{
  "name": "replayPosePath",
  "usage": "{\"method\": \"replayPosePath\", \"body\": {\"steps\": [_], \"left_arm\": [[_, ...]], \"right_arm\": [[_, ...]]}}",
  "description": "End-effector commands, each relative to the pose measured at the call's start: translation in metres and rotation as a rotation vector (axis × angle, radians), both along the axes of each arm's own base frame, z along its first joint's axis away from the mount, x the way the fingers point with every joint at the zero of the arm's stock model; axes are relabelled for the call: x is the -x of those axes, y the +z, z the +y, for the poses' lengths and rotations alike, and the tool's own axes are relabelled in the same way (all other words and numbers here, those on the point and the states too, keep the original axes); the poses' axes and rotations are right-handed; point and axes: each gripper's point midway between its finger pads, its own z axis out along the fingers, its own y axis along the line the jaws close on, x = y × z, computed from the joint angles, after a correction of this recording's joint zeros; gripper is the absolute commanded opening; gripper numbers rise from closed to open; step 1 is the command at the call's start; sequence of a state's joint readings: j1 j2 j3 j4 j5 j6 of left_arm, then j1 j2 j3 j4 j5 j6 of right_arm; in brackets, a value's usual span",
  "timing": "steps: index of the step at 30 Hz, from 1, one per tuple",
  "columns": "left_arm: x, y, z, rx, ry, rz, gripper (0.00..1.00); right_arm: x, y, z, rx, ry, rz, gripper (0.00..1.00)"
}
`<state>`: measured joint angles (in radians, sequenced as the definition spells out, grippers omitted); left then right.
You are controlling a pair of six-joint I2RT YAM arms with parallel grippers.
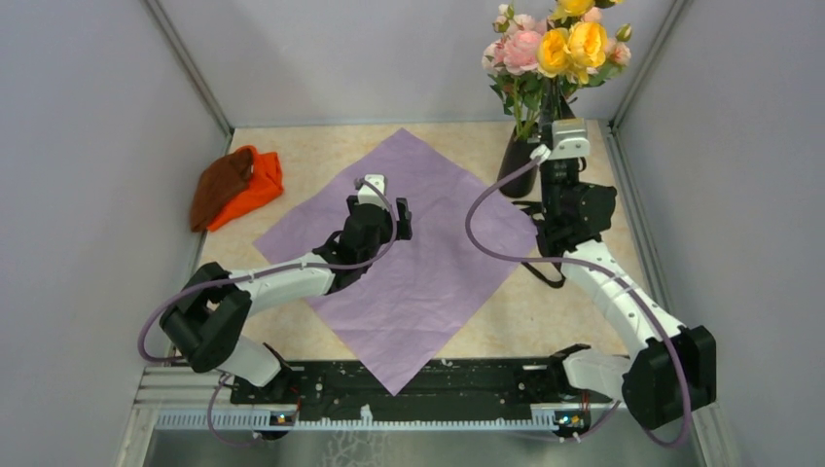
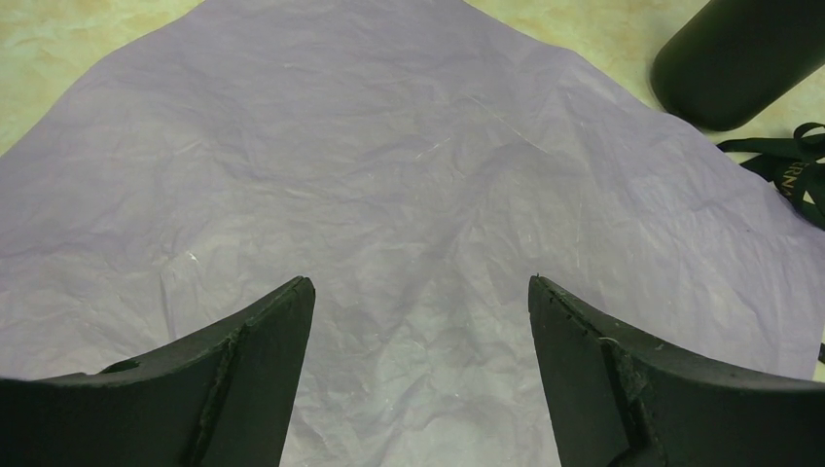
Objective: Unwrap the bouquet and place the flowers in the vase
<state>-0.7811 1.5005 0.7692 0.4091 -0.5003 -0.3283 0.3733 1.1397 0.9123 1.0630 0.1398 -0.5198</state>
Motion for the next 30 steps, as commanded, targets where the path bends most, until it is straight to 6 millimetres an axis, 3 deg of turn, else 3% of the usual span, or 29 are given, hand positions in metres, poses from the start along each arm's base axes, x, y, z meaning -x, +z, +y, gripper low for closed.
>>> {"method": "replayPosePath", "body": {"steps": [1, 8, 13, 18, 25, 28, 30], "left_arm": [[-0.002, 0.007, -0.006, 0.021, -0.008, -0.018, 0.87], [-0.002, 0.002, -0.007, 0.005, -0.020, -0.012, 0.88], [-0.003, -0.001, -0.006, -0.010, -0.014, -0.013, 0.88], [-0.003, -0.003, -0.006, -0.017, -0.014, -0.012, 0.88], [-0.006, -0.007, -0.003, -0.043, -0.001, -0.011, 0.88], [-0.007, -0.007, -0.005, -0.046, -0.004, -0.013, 0.88], [-0.008, -0.008, -0.006, -0.046, -0.005, -0.012, 0.88]], "right_arm": [[-0.001, 0.031, -0.021, -0.067, -0.006, -0.095, 0.00], [-0.038, 0.007, -0.025, -0.042, -0.050, -0.021, 0.00], [-0.074, -0.031, -0.027, -0.026, -0.095, 0.072, 0.00], [-0.098, -0.064, -0.023, -0.011, -0.104, 0.149, 0.00], [-0.107, -0.099, -0.022, -0.031, -0.096, 0.207, 0.00], [-0.103, -0.093, -0.025, -0.030, -0.108, 0.192, 0.00], [-0.098, -0.078, -0.025, -0.030, -0.103, 0.167, 0.00]]}}
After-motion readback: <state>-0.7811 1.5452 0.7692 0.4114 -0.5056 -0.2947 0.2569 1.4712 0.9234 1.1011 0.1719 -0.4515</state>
